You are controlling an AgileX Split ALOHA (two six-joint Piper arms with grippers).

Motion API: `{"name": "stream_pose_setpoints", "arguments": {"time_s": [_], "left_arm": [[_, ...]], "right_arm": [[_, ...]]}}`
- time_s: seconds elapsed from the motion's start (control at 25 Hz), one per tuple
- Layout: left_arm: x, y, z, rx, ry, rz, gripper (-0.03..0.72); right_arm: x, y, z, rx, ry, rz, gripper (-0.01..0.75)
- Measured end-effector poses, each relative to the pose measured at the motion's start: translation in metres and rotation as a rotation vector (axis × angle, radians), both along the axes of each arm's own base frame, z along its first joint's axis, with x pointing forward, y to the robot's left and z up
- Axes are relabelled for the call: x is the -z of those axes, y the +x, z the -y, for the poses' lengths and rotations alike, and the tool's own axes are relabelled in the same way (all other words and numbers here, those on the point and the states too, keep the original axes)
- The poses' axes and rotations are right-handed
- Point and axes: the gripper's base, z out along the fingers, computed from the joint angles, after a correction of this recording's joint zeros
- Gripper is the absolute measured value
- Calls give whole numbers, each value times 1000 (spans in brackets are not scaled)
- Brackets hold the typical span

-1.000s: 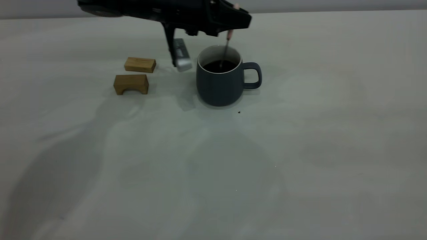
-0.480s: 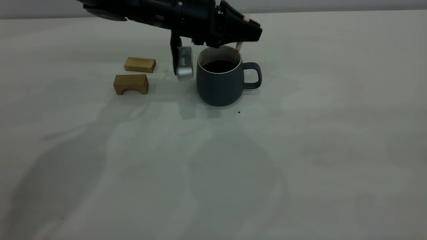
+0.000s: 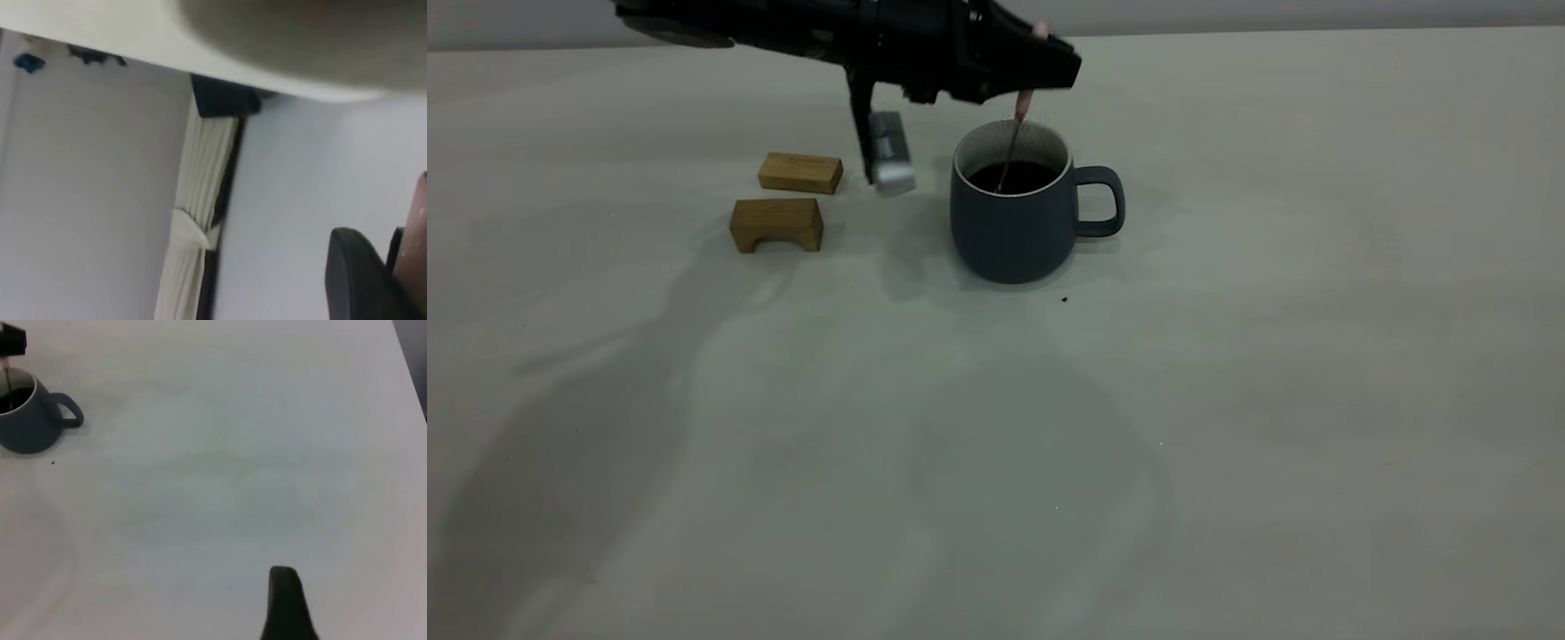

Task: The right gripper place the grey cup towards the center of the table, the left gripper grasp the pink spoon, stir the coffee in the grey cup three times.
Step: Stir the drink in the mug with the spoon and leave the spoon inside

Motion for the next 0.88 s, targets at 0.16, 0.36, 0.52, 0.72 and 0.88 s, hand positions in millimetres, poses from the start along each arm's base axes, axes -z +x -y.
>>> {"name": "stream_pose_setpoints", "arguments": {"time_s": [0.16,0.36,0.52,0.72,0.88], "left_arm": [[0,-2,16,11,-17,21,137],[-1,-11,23,85,-35,16,137],[1,-19,20,179,-20,-16,137],[5,-15,0,183,22,-63,137],[5,-6,-14,121,44,-57,137]], "right_arm": [[0,0,0,0,0,0,562],[0,0,0,0,0,0,562],[0,0,0,0,0,0,562],[0,0,0,0,0,0,562],[0,0,0,0,0,0,562]]}}
